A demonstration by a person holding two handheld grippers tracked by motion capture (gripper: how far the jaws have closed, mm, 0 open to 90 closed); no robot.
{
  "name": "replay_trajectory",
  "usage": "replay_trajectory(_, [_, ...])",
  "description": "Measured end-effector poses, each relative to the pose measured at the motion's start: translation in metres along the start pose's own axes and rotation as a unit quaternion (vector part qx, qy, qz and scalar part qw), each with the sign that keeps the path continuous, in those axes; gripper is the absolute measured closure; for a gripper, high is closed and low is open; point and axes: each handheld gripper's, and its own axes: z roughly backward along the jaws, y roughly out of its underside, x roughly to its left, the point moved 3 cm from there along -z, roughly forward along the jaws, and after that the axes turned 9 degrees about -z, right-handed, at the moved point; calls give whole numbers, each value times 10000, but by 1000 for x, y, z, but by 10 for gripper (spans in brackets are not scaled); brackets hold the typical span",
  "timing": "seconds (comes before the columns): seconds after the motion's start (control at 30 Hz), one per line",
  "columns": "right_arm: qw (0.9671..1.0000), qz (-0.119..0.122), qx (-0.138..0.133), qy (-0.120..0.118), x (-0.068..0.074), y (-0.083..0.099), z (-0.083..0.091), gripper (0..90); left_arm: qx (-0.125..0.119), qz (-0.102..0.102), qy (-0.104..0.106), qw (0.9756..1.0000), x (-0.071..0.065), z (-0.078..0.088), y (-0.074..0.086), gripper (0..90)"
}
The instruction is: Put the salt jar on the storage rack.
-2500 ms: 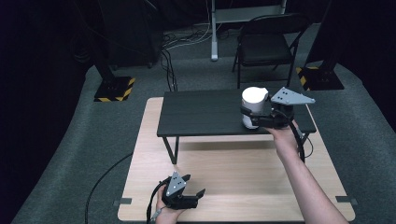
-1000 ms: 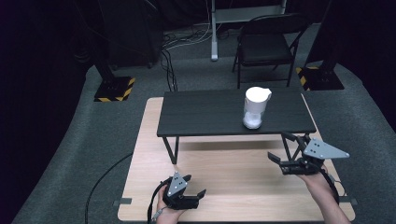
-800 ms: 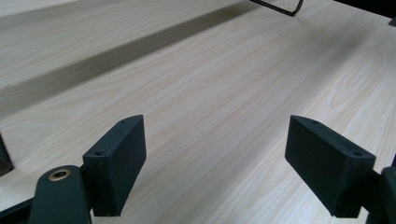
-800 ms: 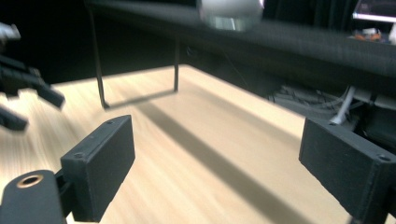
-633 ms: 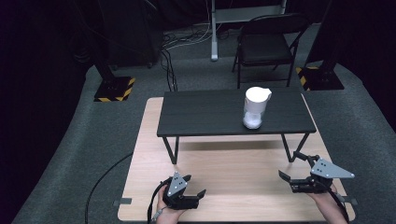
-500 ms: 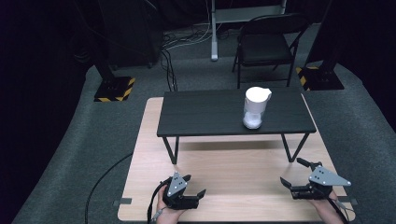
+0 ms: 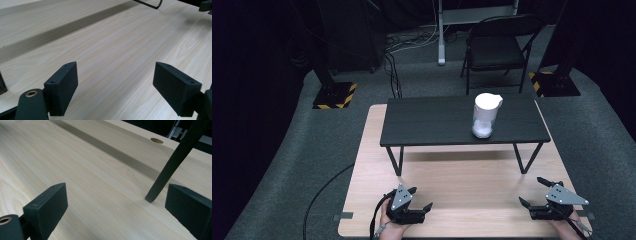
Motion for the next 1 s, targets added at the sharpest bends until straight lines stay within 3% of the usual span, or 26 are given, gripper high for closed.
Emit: replay_trajectory(1.0, [9999,-60,77,-78,1,-2,-5,54,2,42,-34,10000,0,3,2,203])
